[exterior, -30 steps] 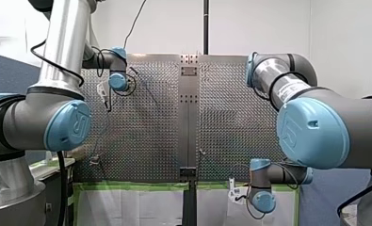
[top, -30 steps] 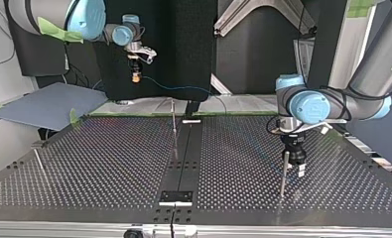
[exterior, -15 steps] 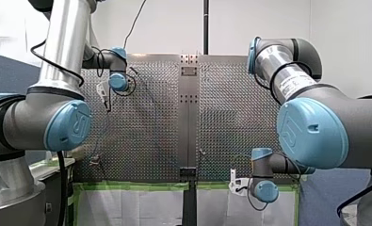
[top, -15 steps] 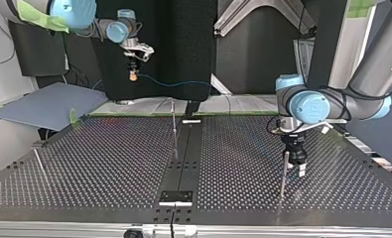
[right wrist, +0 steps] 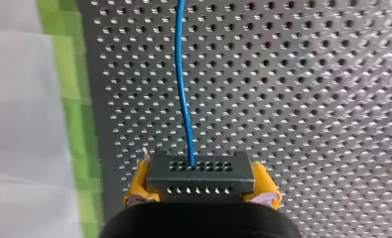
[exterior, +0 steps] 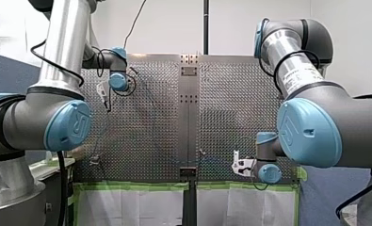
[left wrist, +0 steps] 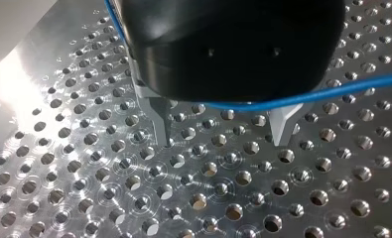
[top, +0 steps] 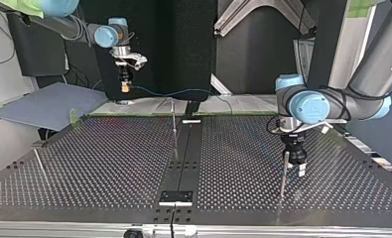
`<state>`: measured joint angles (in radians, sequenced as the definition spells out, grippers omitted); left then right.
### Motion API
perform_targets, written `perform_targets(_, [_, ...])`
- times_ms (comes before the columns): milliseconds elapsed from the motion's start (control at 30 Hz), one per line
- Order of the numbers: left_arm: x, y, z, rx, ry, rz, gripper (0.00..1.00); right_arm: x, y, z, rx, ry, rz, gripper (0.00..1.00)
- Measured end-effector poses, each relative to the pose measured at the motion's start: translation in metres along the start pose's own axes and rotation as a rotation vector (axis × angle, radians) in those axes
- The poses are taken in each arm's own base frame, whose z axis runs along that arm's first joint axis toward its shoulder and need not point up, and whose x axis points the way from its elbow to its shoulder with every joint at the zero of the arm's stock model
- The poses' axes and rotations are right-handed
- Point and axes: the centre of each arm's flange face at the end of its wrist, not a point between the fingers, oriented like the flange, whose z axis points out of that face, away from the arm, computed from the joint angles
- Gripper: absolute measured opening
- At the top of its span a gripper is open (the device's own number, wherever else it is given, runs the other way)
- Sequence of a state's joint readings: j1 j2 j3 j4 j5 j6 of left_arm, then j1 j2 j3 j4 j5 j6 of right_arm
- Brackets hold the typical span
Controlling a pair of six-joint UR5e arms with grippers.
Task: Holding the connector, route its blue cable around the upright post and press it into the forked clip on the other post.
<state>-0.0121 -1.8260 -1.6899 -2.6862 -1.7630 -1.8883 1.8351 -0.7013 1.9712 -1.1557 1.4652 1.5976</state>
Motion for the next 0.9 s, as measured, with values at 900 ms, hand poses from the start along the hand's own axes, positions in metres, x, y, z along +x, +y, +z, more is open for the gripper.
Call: perform_targets(900, [0.001,-0.002,-0.001,-0.002,0.002,0.003,0.99,0.060,-0.022,0.007,0.087,0.098,-0.103,0.00])
